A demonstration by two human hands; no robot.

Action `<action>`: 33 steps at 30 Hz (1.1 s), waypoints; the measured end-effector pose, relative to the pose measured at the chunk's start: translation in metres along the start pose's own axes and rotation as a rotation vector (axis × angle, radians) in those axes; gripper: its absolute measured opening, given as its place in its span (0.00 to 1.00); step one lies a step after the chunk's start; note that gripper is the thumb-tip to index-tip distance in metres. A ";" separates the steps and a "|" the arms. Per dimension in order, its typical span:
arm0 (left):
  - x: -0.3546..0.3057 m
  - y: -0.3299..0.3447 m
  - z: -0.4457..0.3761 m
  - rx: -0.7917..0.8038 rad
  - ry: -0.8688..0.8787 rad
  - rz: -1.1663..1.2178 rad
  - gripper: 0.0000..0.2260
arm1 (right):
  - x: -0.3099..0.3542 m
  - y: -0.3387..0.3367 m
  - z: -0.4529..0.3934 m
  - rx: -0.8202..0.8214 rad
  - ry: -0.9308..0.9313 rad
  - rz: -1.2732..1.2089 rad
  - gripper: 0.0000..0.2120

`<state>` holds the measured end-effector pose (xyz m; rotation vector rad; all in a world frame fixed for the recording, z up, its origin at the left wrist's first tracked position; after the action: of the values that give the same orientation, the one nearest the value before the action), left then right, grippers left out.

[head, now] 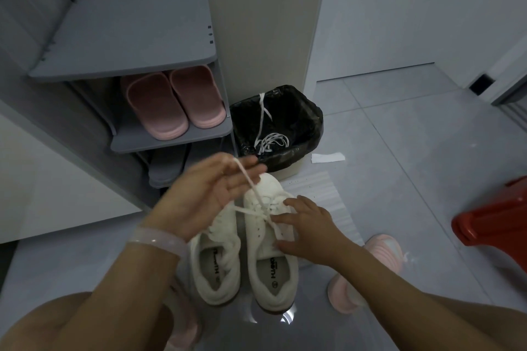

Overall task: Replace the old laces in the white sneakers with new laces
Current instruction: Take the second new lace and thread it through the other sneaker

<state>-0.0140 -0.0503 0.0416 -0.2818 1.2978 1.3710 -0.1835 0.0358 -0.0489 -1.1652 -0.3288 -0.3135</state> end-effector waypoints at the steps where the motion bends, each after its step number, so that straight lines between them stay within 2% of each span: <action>1: -0.012 -0.002 0.006 0.015 0.023 0.127 0.11 | 0.001 0.001 -0.001 0.017 0.001 -0.007 0.26; 3: -0.023 -0.009 0.009 -0.008 0.012 0.170 0.11 | 0.002 0.003 -0.004 0.019 0.009 -0.100 0.23; 4: -0.022 -0.013 0.007 -0.051 -0.023 0.063 0.12 | 0.001 0.003 -0.007 -0.028 0.013 -0.224 0.19; 6: -0.007 -0.019 0.003 -0.162 -0.100 -0.447 0.14 | -0.002 0.000 -0.013 -0.229 0.084 -0.495 0.09; 7: 0.005 -0.022 0.001 -0.201 -0.135 -0.784 0.14 | -0.004 -0.002 -0.015 -0.334 0.165 -0.594 0.08; 8: 0.018 -0.026 -0.001 -0.203 -0.149 -1.109 0.13 | -0.007 -0.002 -0.016 -0.385 0.266 -0.690 0.10; 9: 0.031 -0.029 -0.003 -0.153 -0.130 -1.379 0.11 | -0.009 -0.001 -0.016 -0.356 0.375 -0.812 0.15; 10: 0.044 -0.031 -0.003 -0.087 -0.111 -1.544 0.10 | -0.012 0.003 -0.017 -0.259 0.477 -0.938 0.18; 12: 0.063 -0.031 -0.004 0.041 -0.133 -1.618 0.11 | -0.009 0.011 -0.018 -0.066 0.564 -1.105 0.15; 14: 0.074 -0.027 -0.005 0.107 -0.091 -1.632 0.11 | -0.005 0.009 -0.019 -0.026 0.506 -1.101 0.05; 18: 0.082 -0.028 -0.010 0.135 -0.019 -1.676 0.09 | 0.000 -0.019 -0.018 -0.041 0.337 -1.436 0.10; 19: 0.082 -0.030 -0.013 0.148 -0.030 -1.662 0.07 | 0.000 -0.028 -0.014 -0.020 0.286 -1.408 0.10; 22: 0.077 -0.035 -0.016 0.158 -0.093 -1.643 0.07 | -0.006 -0.042 -0.002 0.058 0.173 -1.059 0.09; 26: 0.074 -0.036 -0.018 0.136 -0.114 -1.678 0.10 | -0.020 -0.040 0.008 0.176 0.221 -0.754 0.14; 28: 0.076 -0.036 -0.018 0.139 -0.114 -1.700 0.13 | -0.028 -0.034 0.006 0.207 0.244 -0.494 0.16; 31: 0.076 -0.033 -0.019 0.141 -0.098 -1.677 0.08 | -0.031 -0.025 0.000 0.155 0.226 -0.262 0.06; 33: 0.076 -0.029 -0.019 0.148 -0.091 -1.631 0.09 | -0.026 -0.021 -0.004 0.073 0.135 -0.232 0.20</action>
<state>-0.0227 -0.0322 -0.0393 -0.8916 0.6445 -0.1098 -0.2153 0.0259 -0.0434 -1.0300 -0.3546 -0.5763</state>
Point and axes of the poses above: each hand's wrist, its own z-axis away from the middle knuckle, its own y-axis out of the palm, x = y × z, the point moved 1 cm from there along -z, towards the middle knuckle
